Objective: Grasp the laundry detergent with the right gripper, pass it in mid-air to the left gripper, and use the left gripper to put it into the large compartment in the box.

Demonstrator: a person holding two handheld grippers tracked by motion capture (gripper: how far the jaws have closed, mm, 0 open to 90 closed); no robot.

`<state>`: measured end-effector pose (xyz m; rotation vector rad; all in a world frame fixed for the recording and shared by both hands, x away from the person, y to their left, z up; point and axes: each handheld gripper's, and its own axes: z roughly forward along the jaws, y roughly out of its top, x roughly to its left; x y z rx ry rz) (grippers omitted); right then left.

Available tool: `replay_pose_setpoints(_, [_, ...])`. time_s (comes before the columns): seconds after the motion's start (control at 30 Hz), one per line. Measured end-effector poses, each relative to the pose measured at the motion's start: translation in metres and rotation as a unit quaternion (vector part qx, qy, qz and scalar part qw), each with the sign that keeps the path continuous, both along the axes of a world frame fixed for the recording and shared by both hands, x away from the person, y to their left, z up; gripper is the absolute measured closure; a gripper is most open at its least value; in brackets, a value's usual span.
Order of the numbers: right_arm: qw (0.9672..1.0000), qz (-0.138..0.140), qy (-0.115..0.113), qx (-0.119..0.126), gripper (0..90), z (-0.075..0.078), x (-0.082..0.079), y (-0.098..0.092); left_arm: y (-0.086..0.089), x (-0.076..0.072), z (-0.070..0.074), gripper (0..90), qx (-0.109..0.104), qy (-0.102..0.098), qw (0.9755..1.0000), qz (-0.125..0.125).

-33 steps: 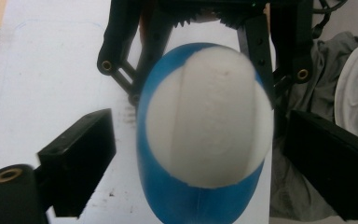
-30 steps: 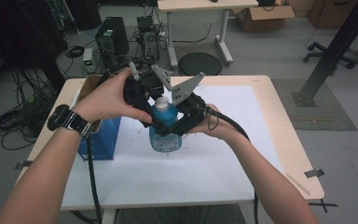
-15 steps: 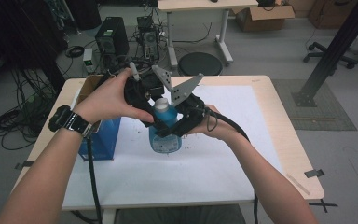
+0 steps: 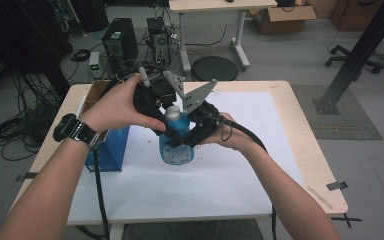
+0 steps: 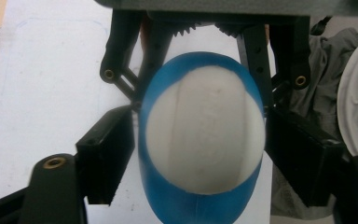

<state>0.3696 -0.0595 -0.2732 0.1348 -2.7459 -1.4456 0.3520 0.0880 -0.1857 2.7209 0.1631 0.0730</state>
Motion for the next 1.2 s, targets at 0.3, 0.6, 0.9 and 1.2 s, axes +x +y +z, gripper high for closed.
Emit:
replay_pose_setpoints(0.3, [1.0000, -0.001, 0.000, 0.000, 42.5, 0.000, 0.000, -0.001, -0.002, 0.000, -0.001, 34.6, 0.009, -0.004, 0.9999, -0.004])
replay_pose_setpoints(0.6, [1.0000, -0.002, 0.000, -0.003, 42.3, -0.001, 0.001, -0.001, -0.003, 0.001, -0.001, 37.5, 0.014, -0.004, 0.9999, 0.005])
replay_pose_setpoints(0.9, [0.9995, -0.021, 0.022, -0.002, 23.2, -0.001, 0.005, -0.008, -0.002, 0.008, 0.002, 38.0, 0.031, 0.015, 0.9980, 0.054])
replay_pose_setpoints(1.2, [0.9916, -0.071, 0.020, -0.107, 10.9, -0.016, 0.016, -0.038, 0.019, 0.020, 0.026, 38.0, 0.051, 0.002, 0.9823, 0.180])
